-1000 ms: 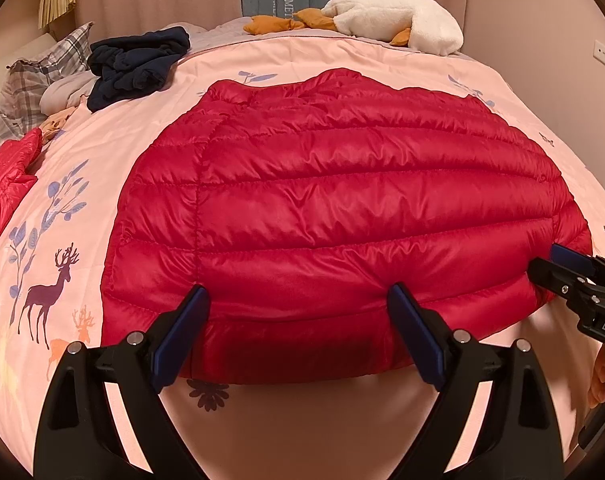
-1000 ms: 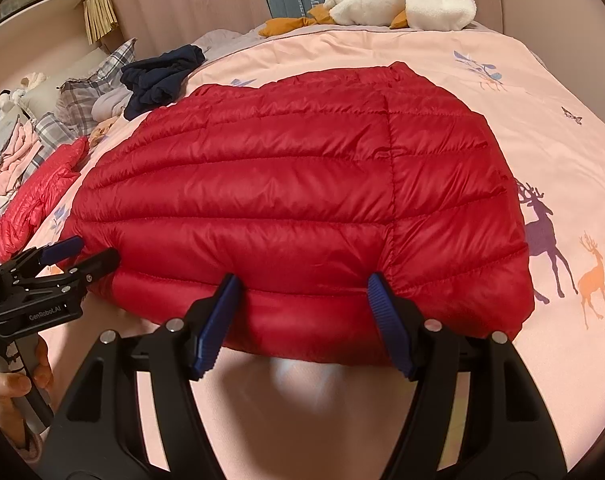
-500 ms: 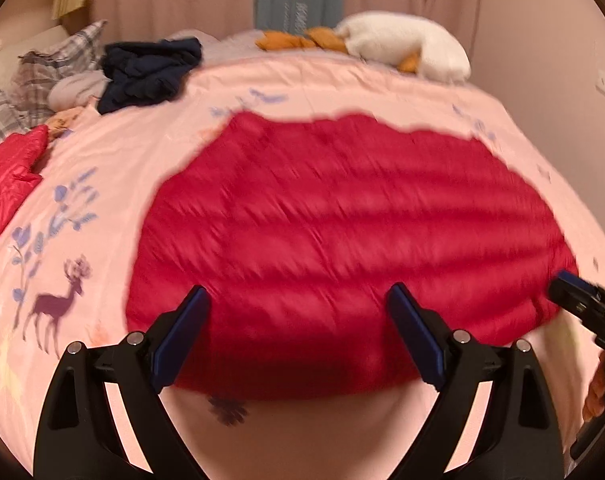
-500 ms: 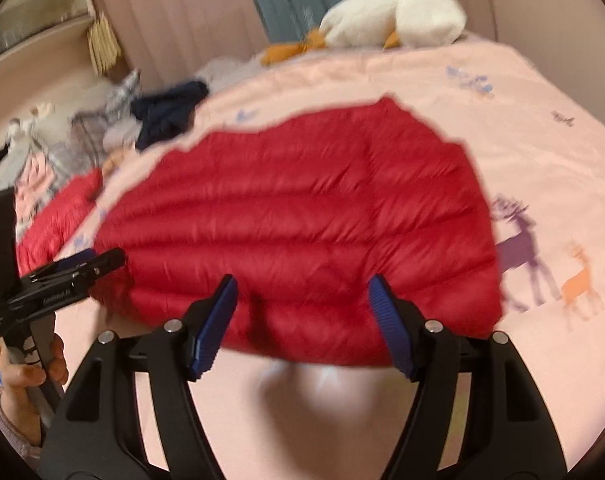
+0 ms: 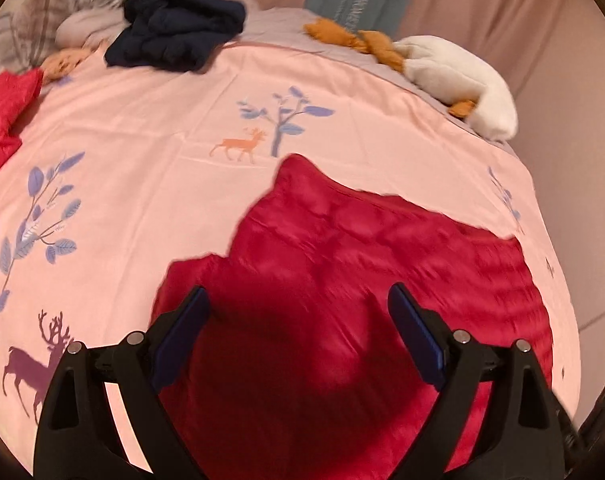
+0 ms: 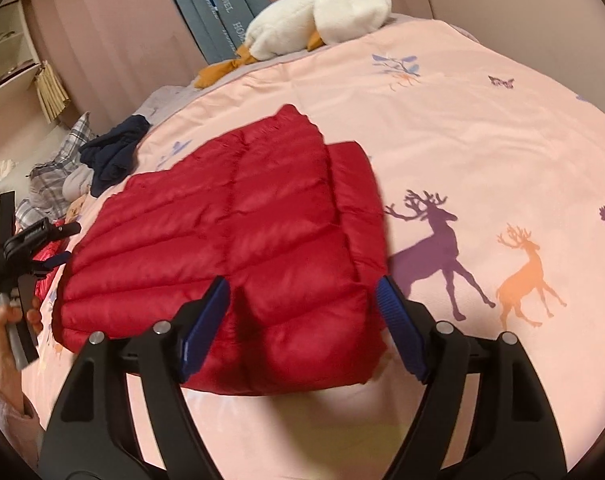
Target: Fold large clothes
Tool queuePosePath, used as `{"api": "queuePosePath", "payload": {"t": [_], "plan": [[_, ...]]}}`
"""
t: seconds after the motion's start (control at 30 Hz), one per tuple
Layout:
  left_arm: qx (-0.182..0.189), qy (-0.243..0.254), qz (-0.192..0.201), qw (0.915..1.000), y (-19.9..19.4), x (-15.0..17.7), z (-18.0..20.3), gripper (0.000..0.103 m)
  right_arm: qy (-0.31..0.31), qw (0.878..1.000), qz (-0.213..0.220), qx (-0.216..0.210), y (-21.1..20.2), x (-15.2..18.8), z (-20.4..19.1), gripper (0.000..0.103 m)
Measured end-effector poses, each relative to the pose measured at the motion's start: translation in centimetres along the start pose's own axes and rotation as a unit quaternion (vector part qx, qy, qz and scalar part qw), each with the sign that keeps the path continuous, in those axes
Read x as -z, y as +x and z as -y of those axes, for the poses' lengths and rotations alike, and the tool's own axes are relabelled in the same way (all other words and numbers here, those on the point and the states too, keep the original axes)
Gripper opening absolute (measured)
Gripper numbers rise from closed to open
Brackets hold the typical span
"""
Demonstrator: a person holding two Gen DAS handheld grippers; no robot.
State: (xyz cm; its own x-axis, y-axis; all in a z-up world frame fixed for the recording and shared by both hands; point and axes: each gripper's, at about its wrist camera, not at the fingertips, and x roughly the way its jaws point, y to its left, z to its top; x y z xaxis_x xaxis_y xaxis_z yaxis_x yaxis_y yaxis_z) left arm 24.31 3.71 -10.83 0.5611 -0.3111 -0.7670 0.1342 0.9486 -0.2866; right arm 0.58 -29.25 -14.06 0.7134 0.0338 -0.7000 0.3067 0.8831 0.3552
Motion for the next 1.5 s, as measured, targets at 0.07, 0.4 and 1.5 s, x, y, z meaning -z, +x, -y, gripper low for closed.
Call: {"api": "queuePosePath", "payload": {"t": [0.07,0.4,1.5], "plan": [[0.000,-0.013,-0.014,0.9998,1.2,-0.6,-0.6,0.092,0.000,1.000,-0.010,0.003,0.6,0.2,0.4,0.077],[-0.016,-0.005,-0.016,0.9997,3.6,0.2,-0.9,0.055,-0.112,0.993,-0.027,0.037,0.2,2.9,-2.8,0.024],[-0.018,0.139,0.026,0.9897,0.0,4.5,3.4,0.074,-0.221,0.962,-0.153,0.036,20.1,-13.4,-20.3,0.043]]}}
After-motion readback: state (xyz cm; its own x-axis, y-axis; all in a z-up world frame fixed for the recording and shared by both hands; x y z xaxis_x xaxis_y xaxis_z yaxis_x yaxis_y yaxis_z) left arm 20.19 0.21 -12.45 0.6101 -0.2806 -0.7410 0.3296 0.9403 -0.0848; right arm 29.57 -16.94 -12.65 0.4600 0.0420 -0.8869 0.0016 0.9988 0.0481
